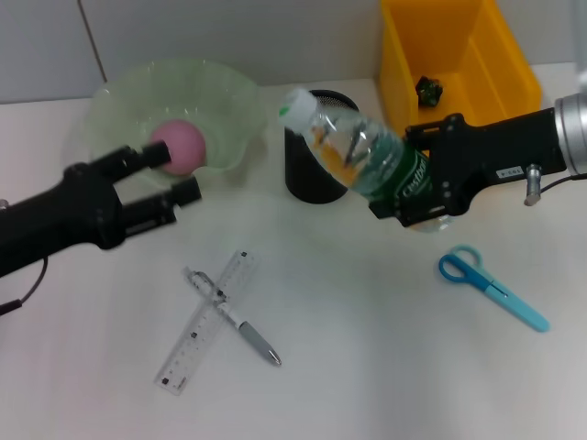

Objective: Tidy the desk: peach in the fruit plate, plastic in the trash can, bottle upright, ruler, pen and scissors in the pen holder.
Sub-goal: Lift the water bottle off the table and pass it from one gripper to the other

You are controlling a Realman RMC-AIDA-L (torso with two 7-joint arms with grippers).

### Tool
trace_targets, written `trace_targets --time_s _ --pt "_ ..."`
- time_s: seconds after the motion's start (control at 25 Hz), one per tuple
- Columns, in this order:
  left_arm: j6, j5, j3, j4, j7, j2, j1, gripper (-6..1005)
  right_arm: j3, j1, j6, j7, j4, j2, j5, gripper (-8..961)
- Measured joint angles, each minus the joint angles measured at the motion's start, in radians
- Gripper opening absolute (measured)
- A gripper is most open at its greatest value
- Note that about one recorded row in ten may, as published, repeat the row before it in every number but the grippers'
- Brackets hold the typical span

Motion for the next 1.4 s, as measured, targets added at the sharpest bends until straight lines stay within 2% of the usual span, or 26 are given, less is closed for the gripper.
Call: trace_targets --time_s 0.12,0.16,0.24,0.36,0.56,0.96,1.4 --pt "0.002 -0.08 -0.01 -0.055 0.011 0.0 0.002 825 0.006 -0.023 0.002 -0.065 0.055 0.003 0.124 787" --pt "0.006 -0.108 -0.011 -0.073 0.015 -0.001 0.002 825 0.005 -0.029 0.002 -0.111 0.111 0.008 0.209 787" --pt "0.012 -0.132 -0.011 -0.091 0.019 -0.002 0.001 825 0.004 -0.03 0.001 -0.133 0.14 0.01 0.247 788" --pt "0.066 -0.212 -0.004 -0.182 0.075 -0.006 -0.017 825 -0.006 -0.022 0.0 -0.2 0.237 0.021 0.347 788" --pt "0.092 -0.22 -0.003 -0.201 0.087 -0.009 -0.036 825 -0.04 0.0 0.0 -0.237 0.322 0.025 0.41 789" --pt "0.132 -0.229 -0.001 -0.273 0.173 -0.011 -0.092 824 -0.074 0.056 -0.001 -0.285 0.445 0.03 0.438 791" --pt "0.132 -0.225 -0.001 -0.285 0.204 -0.012 -0.11 824 -0.133 0.088 0.025 -0.289 0.479 0.03 0.439 793"
